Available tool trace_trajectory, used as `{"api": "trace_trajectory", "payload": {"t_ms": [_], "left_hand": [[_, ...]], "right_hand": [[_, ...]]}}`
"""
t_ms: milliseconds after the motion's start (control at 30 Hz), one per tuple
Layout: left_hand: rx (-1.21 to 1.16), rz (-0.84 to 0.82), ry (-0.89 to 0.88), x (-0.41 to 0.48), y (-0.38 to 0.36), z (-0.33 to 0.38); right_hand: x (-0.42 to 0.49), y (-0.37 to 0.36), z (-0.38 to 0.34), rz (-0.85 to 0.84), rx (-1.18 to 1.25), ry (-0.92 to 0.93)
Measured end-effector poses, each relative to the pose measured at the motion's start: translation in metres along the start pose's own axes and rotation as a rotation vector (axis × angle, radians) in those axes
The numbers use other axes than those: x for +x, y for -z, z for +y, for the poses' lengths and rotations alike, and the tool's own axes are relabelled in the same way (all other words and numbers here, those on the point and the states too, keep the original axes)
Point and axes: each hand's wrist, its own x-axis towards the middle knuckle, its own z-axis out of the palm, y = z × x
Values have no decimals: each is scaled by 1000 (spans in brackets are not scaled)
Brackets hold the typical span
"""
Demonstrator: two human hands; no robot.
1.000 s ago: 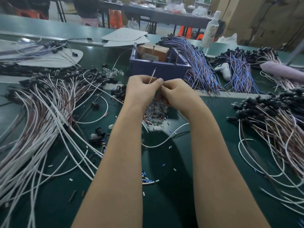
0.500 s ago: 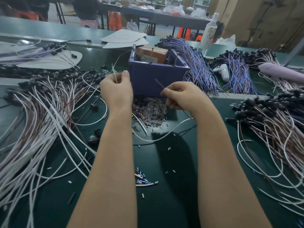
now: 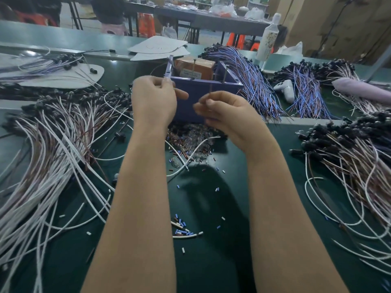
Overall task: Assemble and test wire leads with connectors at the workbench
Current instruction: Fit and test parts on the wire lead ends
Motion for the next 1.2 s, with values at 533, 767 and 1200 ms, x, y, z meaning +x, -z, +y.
{"api": "trace_trajectory", "payload": {"t_ms": [533,767,1200], "left_hand": [[-305,-232,259,-2,-11,1],[-236,-211,240,-3,-18,-11],[-395,1,302,4,-24,-21]], "right_hand": [[15,11,52,384,-327,-238],[14,5,53,325,-52,-190],[11,8,32,373,156,-179]]}}
